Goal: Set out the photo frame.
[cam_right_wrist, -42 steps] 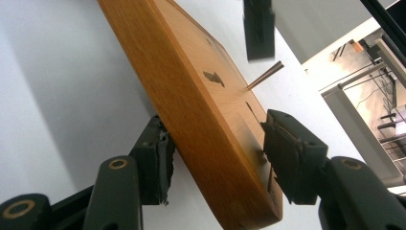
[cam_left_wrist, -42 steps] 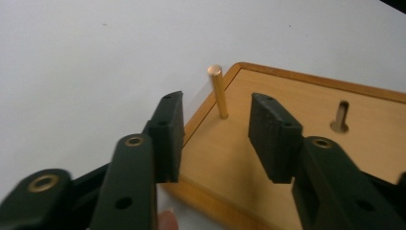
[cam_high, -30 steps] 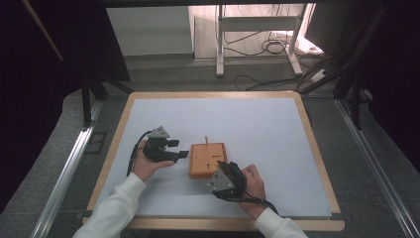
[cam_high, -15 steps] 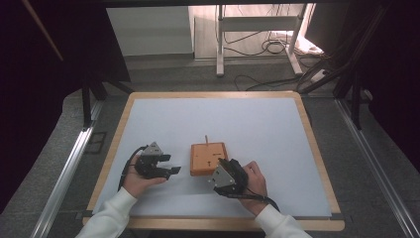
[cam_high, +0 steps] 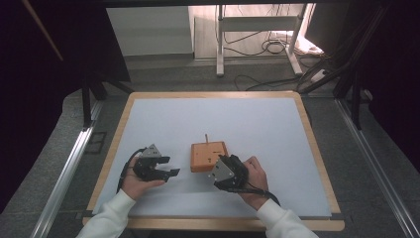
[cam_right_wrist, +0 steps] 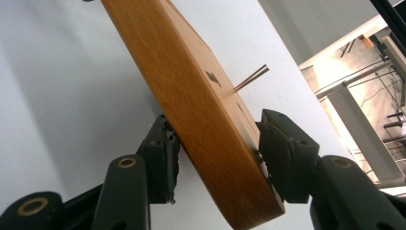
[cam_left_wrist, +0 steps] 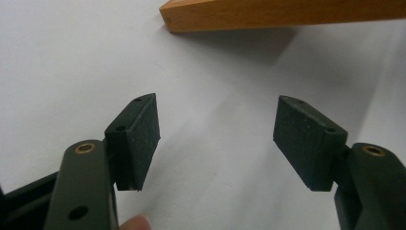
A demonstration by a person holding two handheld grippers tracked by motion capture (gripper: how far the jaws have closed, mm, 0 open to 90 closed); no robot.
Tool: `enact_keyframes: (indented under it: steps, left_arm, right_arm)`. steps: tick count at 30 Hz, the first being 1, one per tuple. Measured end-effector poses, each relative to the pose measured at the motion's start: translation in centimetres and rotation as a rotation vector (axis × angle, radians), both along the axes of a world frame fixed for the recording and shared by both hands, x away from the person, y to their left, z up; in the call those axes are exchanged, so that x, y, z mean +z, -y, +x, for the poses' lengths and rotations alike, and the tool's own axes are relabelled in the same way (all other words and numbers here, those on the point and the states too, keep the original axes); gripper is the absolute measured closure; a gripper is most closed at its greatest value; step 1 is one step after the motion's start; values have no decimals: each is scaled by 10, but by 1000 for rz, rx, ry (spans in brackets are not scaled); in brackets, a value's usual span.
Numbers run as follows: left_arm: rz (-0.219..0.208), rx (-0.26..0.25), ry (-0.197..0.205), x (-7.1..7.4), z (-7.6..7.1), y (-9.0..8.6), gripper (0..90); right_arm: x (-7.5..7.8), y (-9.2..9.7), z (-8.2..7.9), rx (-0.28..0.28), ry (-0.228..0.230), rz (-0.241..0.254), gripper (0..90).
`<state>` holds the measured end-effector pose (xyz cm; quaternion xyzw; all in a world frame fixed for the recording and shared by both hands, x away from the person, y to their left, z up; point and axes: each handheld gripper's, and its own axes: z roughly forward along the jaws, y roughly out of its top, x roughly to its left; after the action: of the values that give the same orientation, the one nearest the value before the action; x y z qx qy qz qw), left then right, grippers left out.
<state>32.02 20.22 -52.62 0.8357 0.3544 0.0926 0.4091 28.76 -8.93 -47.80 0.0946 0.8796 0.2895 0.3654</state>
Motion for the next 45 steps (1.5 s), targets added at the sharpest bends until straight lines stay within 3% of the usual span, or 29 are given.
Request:
enact_keyframes:
  steps: [8,21,28,34,45]
  left_arm:
    - [11,-6,-4,-2,0,2,325]
    - [19,-5,-10,-5,1,2,325]
    - [17,-4,-14,-6,0,2,325]
    - [12,-4,-21,-6,1,1,326]
    - [6,9,-18,-6,1,0,327]
  right_arm:
    - [7,-7,5,15,-6,-12,542]
    - [19,-25,15,66,22,-96,624]
    - [23,-29,19,98,38,-118,655]
    - [32,-28,19,139,50,-100,692]
    - [52,-22,12,200,19,-61,694]
